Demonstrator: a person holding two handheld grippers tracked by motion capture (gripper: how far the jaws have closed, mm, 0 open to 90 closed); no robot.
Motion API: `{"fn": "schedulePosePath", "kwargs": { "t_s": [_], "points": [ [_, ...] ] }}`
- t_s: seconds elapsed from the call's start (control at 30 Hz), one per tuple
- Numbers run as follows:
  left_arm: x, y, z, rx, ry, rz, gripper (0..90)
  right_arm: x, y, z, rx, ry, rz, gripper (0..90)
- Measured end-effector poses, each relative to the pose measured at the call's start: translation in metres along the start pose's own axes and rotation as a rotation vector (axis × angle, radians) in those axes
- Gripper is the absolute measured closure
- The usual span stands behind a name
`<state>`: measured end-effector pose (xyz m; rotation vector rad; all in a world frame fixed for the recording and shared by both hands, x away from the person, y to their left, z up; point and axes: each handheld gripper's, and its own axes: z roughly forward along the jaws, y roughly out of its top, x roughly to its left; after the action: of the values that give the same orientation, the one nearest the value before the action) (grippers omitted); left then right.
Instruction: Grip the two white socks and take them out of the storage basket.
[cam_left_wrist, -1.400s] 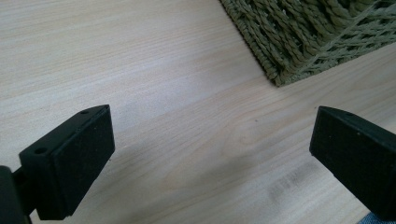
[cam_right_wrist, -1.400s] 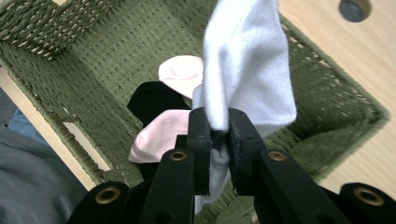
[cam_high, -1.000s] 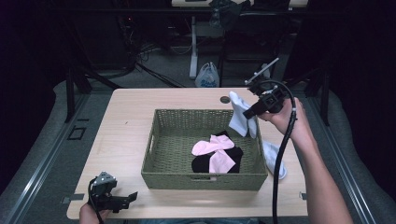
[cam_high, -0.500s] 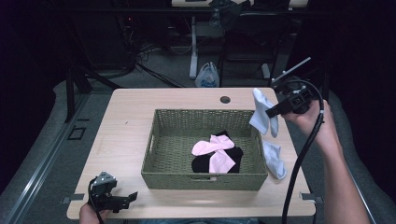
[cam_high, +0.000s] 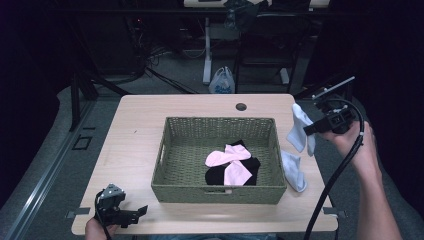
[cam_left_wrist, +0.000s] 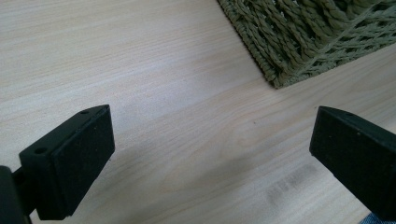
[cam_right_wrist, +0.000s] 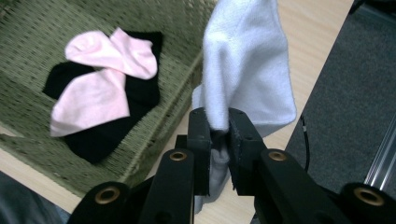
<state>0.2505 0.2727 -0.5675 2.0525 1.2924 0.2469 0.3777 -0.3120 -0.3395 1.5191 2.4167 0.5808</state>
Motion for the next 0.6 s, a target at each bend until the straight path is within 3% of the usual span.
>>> {"fn": "schedulePosePath", "kwargs": {
  "t_s": [0.23,0.47,0.6],
  "points": [
    [0.000,0.000,0.001,0.002,-0.001,-0.001,0.2,-0.008,-0.019,0.033,0.055,-0.040,0.034,81.0],
    [0.000,0.000,0.000,0.002,-0.001,-0.001,0.2,-0.015,-0.037,0.070,0.090,-0.011,0.074,80.8],
    [0.000,-0.001,0.000,-0.025,-0.010,-0.010,0.1,-0.016,-0.046,0.096,0.114,0.019,0.094,80.9]
  ]
}}
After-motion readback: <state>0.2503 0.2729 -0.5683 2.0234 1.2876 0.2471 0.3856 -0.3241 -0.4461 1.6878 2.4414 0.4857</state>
